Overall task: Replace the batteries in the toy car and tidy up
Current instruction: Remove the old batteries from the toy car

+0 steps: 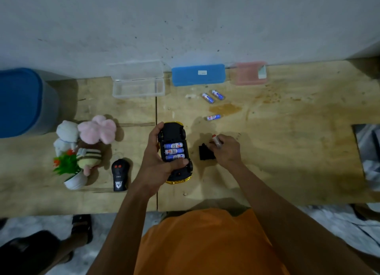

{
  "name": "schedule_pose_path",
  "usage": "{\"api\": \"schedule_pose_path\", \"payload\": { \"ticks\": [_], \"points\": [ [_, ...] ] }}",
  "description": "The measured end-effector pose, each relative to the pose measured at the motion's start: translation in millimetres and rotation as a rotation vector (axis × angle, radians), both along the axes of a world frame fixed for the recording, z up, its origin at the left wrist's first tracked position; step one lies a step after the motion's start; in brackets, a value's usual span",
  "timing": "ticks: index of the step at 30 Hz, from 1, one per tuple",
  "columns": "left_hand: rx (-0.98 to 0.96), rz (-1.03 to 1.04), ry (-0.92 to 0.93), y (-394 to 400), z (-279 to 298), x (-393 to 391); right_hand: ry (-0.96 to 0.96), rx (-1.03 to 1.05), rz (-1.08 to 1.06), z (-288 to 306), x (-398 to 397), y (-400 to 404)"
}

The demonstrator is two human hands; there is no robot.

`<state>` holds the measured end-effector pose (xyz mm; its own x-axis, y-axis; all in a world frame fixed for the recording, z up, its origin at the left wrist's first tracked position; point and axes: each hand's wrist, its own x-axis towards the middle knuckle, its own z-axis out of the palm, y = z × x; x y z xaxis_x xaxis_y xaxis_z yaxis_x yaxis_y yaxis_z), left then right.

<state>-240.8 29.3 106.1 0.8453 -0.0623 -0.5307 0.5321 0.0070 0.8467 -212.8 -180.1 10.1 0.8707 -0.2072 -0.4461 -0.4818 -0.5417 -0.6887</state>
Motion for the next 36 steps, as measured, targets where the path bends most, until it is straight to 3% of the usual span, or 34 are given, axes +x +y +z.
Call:
{"api": "schedule_pose_path", "payload": {
  "ticks": [10, 14, 23, 29, 32, 36],
  "points": [
    [0.005, -0.001, 0.03, 5.5, -0.8, -10.8, 0.045, -0.171, -0.085, -4.7, -33.6, -9.3],
    [-0.003, -0.019, 0.029, 7.6, 1.6, -17.4, 0.025, -0.134, -0.179, 0.9, -32.9, -7.3],
    [-0.052, -0.03, 0.006, 27.7, 12.1, -36.4, 0.002, -0.261, -0.111, 10.5, -43.1, 4.6],
    [-0.073, -0.072, -0.048, 44.4, 19.9, -48.8, -0.21, 0.093, -0.11, 99.8, -57.4, 66.1],
    [-0.095, -0.097, -0.108, 53.6, 25.4, -52.5, -0.175, 0.196, 0.014, 139.7, -71.7, 96.4],
    [-0.136, -0.12, -0.162, 67.2, 28.5, -65.7, -0.066, 0.234, 0.032, 145.2, -93.6, 118.6]
  ]
}}
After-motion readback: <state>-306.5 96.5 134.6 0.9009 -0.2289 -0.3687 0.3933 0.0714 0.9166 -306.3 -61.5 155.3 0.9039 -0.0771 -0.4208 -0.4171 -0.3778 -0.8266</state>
